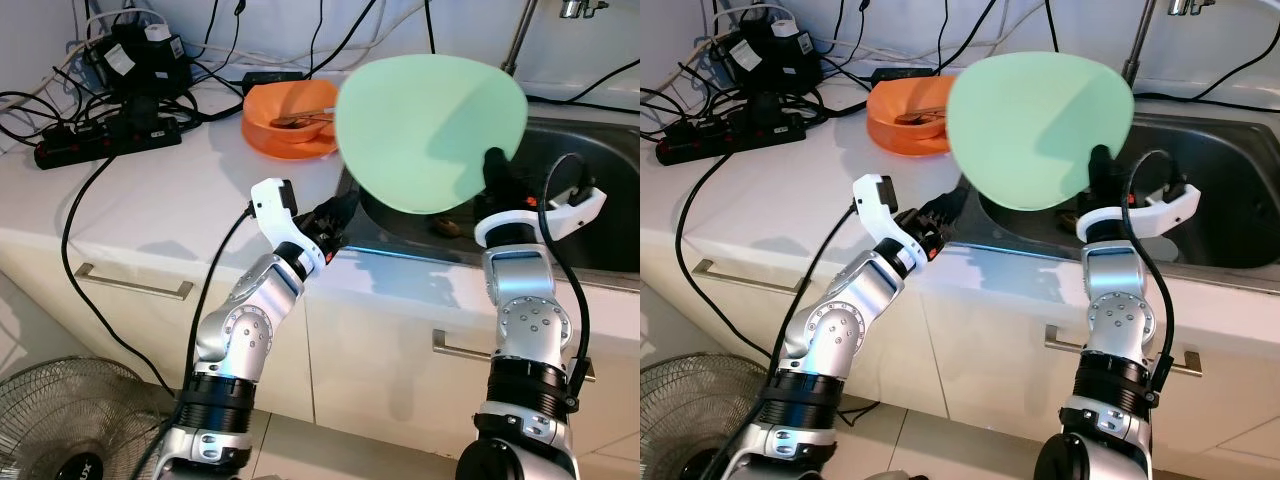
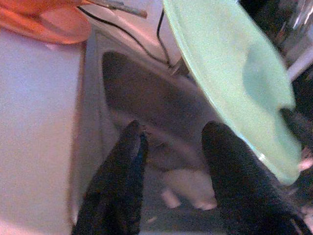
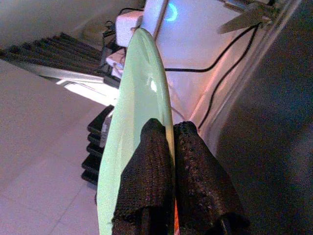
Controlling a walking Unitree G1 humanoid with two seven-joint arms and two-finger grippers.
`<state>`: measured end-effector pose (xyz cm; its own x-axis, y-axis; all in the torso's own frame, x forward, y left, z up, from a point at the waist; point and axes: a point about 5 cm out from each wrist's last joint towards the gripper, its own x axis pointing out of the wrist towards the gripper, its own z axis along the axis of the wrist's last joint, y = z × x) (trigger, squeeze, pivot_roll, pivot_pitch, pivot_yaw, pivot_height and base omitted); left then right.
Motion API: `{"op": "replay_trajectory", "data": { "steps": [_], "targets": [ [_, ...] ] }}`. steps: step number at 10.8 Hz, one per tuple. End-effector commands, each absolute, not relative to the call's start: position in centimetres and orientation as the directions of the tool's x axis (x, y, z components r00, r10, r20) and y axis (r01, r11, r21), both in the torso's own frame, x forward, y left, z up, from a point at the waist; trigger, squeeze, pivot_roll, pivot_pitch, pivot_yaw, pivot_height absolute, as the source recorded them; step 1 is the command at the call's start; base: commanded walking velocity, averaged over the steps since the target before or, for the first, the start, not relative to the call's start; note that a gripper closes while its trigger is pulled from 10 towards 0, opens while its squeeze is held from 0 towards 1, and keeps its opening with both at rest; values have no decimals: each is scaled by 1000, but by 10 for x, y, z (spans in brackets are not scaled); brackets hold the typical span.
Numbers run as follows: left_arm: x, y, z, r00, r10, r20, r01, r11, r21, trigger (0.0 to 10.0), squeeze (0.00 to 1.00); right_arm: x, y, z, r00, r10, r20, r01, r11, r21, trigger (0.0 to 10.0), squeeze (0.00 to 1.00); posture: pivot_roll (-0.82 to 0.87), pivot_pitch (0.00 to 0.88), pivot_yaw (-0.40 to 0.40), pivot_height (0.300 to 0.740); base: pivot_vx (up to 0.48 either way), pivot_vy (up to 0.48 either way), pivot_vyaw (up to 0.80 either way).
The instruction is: Kitchen organization
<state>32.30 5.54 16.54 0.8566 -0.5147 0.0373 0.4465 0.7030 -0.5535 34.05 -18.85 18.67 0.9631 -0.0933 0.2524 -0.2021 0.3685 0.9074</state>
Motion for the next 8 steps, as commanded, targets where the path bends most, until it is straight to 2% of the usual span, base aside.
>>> {"op": "replay_trajectory", "data": {
  "steps": [1,2,3,4,5,6,7,8],
  "targets": [
    [321,57,161,863,-506,11,450,757,-475,10000,0,344,-193,204,943,-120,312,-246,382,891,0,0,54,0,78,740,0,0,0],
    [320,57,159,864,-503,6,451,769,-453,10000,0,345,-197,206,941,-131,312,-238,402,884,0,0,54,0,78,740,0,0,0],
    [319,61,154,867,-497,-33,469,838,-277,10000,0,349,-215,203,943,-189,273,-142,515,846,10000,0,54,0,79,740,0,0,0],
    [317,63,151,868,-493,-50,476,858,-195,10000,0,350,-233,199,934,-260,246,-41,604,796,10000,0,57,0,78,740,0,0,0],
    [317,65,150,868,-494,-57,481,862,-161,10000,0,350,-240,199,929,-283,241,3,654,757,10000,0,60,0,78,740,0,0,0],
    [315,68,148,870,-488,-69,479,870,-113,10000,0,351,-249,201,920,-313,236,103,774,625,10000,0,64,0,80,740,0,0,0],
    [314,71,146,872,-483,-78,475,875,-94,10000,0,354,-249,203,923,-295,249,133,848,513,10000,0,65,0,82,740,0,0,0],
    [314,71,145,873,-481,-79,475,876,-87,10000,0,355,-248,202,925,-287,250,133,860,493,10000,0,65,0,82,740,0,0,0]
  ]
}}
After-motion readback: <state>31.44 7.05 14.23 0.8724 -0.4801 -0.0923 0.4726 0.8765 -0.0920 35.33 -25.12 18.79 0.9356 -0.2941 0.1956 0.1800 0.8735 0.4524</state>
